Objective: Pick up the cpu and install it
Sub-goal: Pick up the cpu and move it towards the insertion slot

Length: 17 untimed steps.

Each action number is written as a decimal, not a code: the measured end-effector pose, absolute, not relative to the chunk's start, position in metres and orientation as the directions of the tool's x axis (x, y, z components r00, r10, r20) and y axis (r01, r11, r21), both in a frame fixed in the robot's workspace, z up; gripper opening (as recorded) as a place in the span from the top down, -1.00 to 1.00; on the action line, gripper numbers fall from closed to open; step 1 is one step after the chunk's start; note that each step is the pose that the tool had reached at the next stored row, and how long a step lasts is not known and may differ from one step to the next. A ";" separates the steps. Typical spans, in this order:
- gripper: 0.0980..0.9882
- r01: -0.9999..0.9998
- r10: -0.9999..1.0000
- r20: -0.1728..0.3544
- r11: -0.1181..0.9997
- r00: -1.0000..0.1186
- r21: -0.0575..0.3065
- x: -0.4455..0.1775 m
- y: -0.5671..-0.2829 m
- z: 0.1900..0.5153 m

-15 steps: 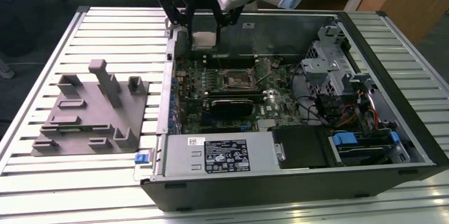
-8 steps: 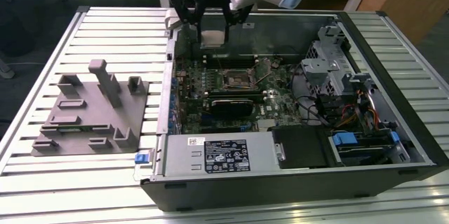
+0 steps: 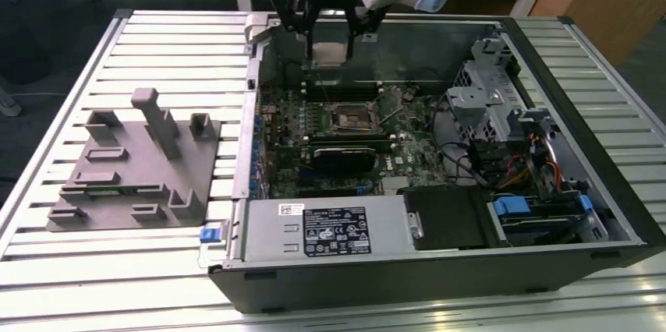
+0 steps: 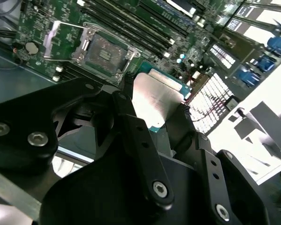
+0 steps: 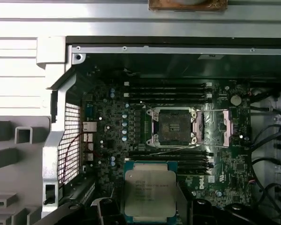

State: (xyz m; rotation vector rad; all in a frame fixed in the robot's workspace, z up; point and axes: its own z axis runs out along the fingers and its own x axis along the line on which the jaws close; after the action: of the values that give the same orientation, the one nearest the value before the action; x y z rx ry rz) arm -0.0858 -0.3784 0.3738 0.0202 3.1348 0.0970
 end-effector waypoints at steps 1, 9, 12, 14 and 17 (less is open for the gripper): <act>0.03 0.013 0.013 -0.005 0.998 -1.000 0.062 -0.084 -0.378 0.374; 0.03 0.013 0.013 -0.005 0.998 -1.000 0.062 -0.068 -0.371 0.373; 0.03 0.013 0.013 -0.005 0.998 -1.000 0.062 -0.062 -0.369 0.373; 0.03 0.013 0.013 -0.005 0.998 -1.000 0.062 -0.059 -0.368 0.373; 0.03 0.013 0.013 -0.005 0.998 -1.000 0.062 -0.055 -0.368 0.373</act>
State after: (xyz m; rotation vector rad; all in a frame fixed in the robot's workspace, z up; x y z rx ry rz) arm -0.0547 -0.3678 0.3728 0.0202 3.1349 0.0969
